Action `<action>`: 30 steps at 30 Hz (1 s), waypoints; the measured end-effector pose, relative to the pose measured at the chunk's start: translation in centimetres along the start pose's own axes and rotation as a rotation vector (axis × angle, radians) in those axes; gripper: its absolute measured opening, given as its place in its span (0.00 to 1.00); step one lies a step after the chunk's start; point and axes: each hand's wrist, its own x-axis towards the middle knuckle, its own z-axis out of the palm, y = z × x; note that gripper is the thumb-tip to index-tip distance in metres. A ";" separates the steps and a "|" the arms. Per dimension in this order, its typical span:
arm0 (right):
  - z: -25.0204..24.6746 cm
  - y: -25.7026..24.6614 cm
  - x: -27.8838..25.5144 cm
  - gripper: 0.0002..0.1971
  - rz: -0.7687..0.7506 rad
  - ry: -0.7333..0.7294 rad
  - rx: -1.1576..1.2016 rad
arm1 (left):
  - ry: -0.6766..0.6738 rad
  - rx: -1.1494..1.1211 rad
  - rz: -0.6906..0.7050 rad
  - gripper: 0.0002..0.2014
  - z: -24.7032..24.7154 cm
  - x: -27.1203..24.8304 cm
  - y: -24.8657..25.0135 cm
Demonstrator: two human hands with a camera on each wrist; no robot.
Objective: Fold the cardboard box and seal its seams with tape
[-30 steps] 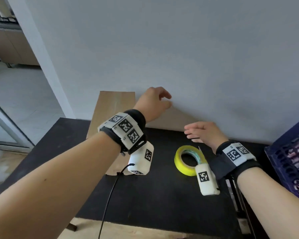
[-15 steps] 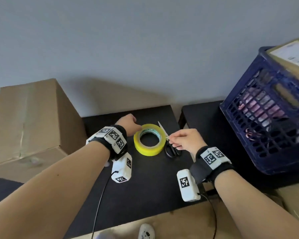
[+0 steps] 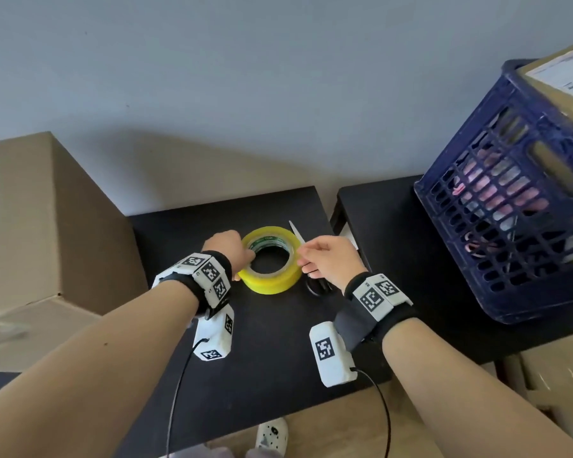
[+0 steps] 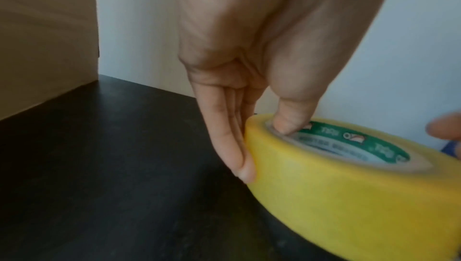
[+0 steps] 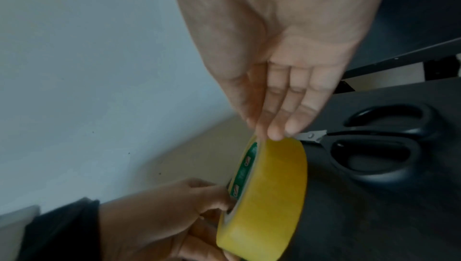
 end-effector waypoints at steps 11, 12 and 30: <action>0.4 -8.3 -1.6 0.19 0.001 -0.111 0.484 | -0.131 -0.940 -0.027 0.10 -6.2 -3.8 1.1; 0.5 -9.1 -1.9 0.16 -0.036 -0.139 0.518 | -0.137 -0.973 -0.028 0.09 -6.8 -4.4 1.2; 1.4 -19.1 -7.7 0.11 -0.279 -0.374 0.444 | 0.646 -0.133 0.368 0.29 -16.6 -12.5 -0.8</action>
